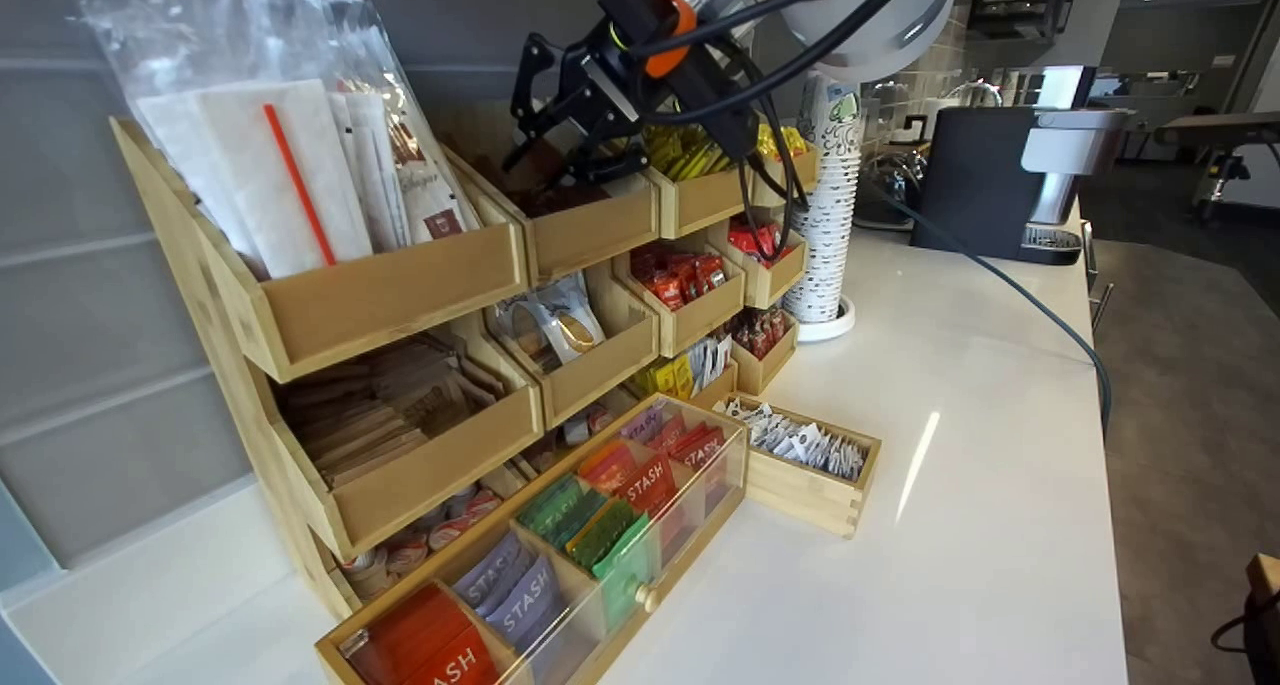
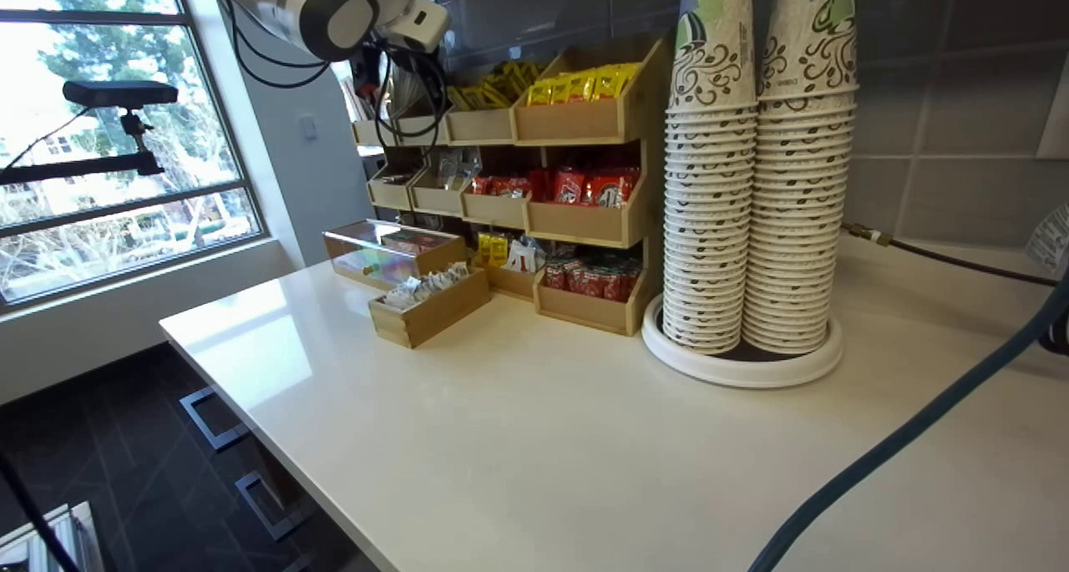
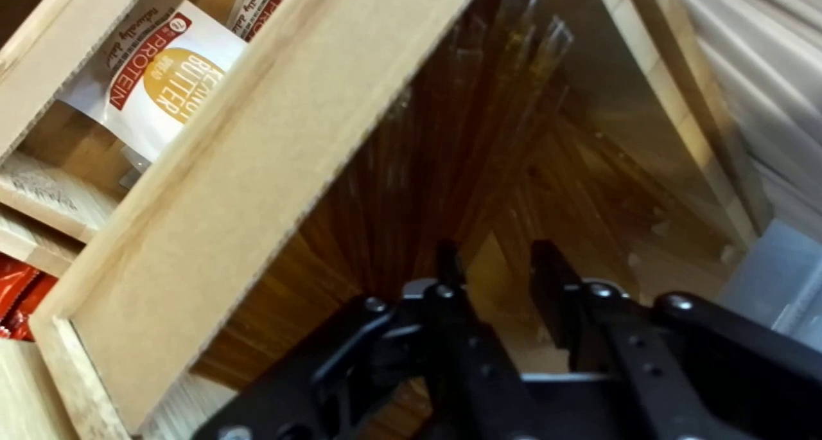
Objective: Remove a brown stick from the second top compartment from the left and put it on the counter
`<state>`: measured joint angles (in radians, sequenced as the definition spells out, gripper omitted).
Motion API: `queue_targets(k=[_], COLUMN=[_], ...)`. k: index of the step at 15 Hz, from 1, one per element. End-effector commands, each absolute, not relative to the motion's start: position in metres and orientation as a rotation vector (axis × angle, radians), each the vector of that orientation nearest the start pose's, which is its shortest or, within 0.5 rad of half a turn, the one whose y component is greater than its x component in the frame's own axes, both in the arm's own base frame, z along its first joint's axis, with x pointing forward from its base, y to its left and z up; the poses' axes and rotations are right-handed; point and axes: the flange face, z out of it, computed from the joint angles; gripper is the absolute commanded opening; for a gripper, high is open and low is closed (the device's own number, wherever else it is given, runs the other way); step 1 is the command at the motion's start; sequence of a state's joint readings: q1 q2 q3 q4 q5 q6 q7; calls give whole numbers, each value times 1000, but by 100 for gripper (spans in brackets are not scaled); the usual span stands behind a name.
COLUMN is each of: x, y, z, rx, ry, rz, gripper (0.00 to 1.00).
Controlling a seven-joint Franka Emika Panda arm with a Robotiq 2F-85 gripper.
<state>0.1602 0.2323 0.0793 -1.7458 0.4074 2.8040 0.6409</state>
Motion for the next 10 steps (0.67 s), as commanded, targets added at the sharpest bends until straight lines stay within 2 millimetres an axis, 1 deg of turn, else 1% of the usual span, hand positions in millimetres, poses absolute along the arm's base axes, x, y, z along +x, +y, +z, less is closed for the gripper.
queue_targets(k=[1, 3, 4, 5, 6, 7, 8, 9, 10], x=[671, 673, 674, 675, 677, 678, 680, 681, 682], y=[137, 138, 137, 137, 137, 137, 136, 136, 135], z=[536, 536, 536, 537, 537, 536, 536, 535, 535], rx=[-2224, -2216, -2211, -2206, -2203, -2200, -2197, -2195, -2194], ry=[903, 911, 916, 922, 927, 932, 937, 941, 944], rz=[-745, -745, -744, -744, -743, -742, -741, -741, -741], gripper=[66, 64, 61, 55, 40, 32, 28, 20, 15])
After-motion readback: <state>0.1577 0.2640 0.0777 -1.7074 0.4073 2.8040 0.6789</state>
